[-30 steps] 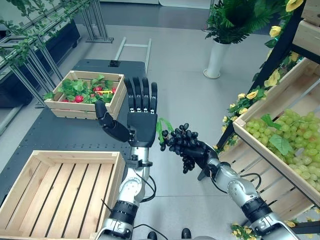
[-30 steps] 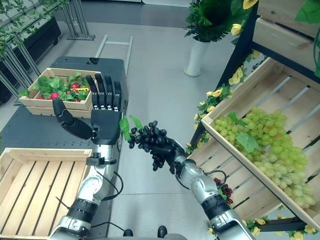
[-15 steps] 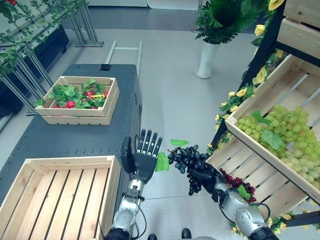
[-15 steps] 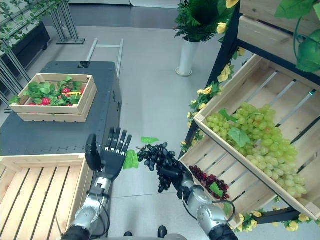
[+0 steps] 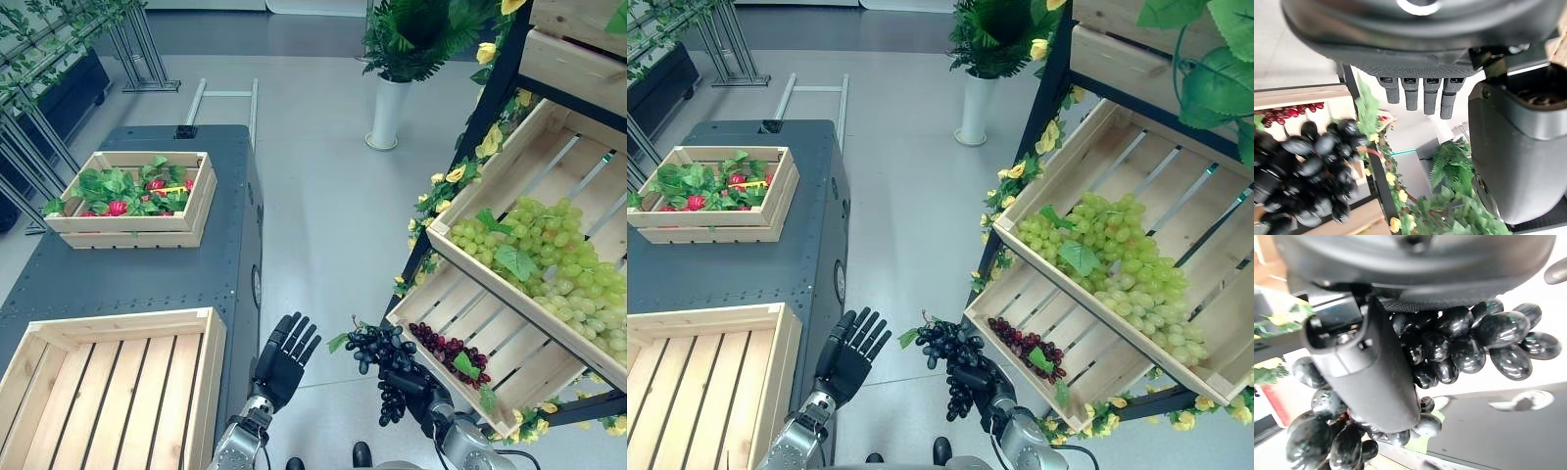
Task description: Pick up the fruits from the basket on one side to the basket on the other side
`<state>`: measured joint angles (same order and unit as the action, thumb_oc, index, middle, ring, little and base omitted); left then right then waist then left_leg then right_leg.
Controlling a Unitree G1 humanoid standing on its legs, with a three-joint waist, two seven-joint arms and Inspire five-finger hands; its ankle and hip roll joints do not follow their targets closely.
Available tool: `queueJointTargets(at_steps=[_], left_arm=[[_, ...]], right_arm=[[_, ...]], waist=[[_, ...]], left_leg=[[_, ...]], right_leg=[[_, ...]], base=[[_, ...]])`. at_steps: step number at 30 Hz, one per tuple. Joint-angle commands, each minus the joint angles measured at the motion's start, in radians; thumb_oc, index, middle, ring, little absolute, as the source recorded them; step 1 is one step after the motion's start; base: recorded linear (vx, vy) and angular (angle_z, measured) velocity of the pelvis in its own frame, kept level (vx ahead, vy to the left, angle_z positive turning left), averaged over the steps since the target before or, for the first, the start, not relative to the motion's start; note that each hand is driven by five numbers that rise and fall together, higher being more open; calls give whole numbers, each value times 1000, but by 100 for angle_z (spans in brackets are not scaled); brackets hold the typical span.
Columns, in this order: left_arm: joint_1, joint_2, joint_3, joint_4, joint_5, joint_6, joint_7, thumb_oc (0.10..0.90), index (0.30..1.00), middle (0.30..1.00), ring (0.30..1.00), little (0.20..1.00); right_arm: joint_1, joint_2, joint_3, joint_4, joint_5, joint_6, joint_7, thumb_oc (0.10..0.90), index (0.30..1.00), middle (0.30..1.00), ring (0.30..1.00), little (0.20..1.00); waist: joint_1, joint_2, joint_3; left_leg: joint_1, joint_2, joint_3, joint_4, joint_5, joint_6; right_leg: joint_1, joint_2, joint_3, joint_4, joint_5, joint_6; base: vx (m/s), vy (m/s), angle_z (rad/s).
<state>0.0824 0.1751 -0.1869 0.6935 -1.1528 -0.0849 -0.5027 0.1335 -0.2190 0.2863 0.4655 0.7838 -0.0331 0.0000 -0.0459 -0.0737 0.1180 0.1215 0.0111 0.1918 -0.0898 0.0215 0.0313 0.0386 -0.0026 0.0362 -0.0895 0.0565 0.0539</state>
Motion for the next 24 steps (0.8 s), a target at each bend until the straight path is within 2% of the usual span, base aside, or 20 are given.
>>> queueJointTargets(at_steps=[1, 5, 9, 11, 12, 13, 15, 20, 24], left_arm=[[-102, -35, -19, 2, 24, -37, -27, 800, 900, 900, 900, 900], [-92, -32, -42, -20, 42, -41, -17, 800, 900, 900, 900, 900], [-90, -13, -66, -60, 51, -39, -17, 800, 900, 900, 900, 900], [-107, -3, -86, -103, 40, -45, -7, 800, 900, 900, 900, 900], [-133, 4, -105, -135, 28, -51, 0, 800, 900, 900, 900, 900], [-143, 6, -111, -142, 23, -52, 1, 800, 900, 900, 900, 900], [-196, 14, -153, -170, -7, -65, 18, 800, 900, 900, 900, 900], [-244, 6, -196, -198, -12, -55, 50, 800, 900, 900, 900, 900], [-256, 15, -219, -224, 2, -48, 52, 800, 900, 900, 900, 900]], right_arm=[[-109, 24, -83, -108, -1, -174, -30, 400, 300, 300, 300, 300], [-105, 23, -94, -111, -12, -190, -51, 400, 300, 300, 300, 300], [-104, 10, -109, -122, -31, -223, -82, 400, 300, 300, 300, 300], [-124, -2, -117, -134, -34, -247, -96, 400, 300, 300, 300, 300], [-152, -19, -129, -141, -30, -274, -106, 400, 300, 300, 300, 300], [-162, -25, -134, -143, -32, -284, -110, 400, 300, 300, 300, 300], [-216, -63, -155, -159, -25, -314, -131, 400, 300, 300, 300, 300], [-285, -128, -209, -178, -16, -348, -172, 400, 300, 300, 300, 300], [-319, -176, -247, -197, -12, -358, -193, 400, 300, 300, 300, 300]], waist=[[-27, 4, 13], [-30, -1, 28], [-31, -6, 62], [-33, -12, 98], [-33, -15, 146], [-33, -15, 161], [-39, -22, 234], [-38, -27, 293], [-40, -31, 313]], left_leg=[[-33, -18, -34, 3, -62, 24], [-38, -15, -30, 3, -57, 28], [-61, -11, -28, 17, -51, 36], [-115, -12, -27, 78, -64, 39], [-171, -15, -29, 151, -81, 39], [-190, -16, -30, 174, -86, 39], [-302, -13, -24, 328, -128, 39], [-437, -17, -40, 488, -180, 35], [-515, -16, -49, 576, -206, 30]], right_leg=[[-4, -7, -28, 2, 33, 2], [-13, -3, -24, 13, 35, 2], [-60, 4, -19, 86, 8, -3], [-107, 5, -21, 138, -5, -9], [-149, 6, -29, 189, -18, -13], [-162, 6, -32, 204, -22, -15], [-250, 5, -53, 305, -45, -26], [-360, 7, -80, 404, -71, -44], [-425, 10, -90, 462, -85, -57]], base=[[10, -16, -14], [25, -17, -3], [15, -26, -3], [-185, -28, -11], [-257, -20, -17], [-279, -15, -12], [-265, -14, 2], [-154, -25, 0], [-95, -36, -5]])
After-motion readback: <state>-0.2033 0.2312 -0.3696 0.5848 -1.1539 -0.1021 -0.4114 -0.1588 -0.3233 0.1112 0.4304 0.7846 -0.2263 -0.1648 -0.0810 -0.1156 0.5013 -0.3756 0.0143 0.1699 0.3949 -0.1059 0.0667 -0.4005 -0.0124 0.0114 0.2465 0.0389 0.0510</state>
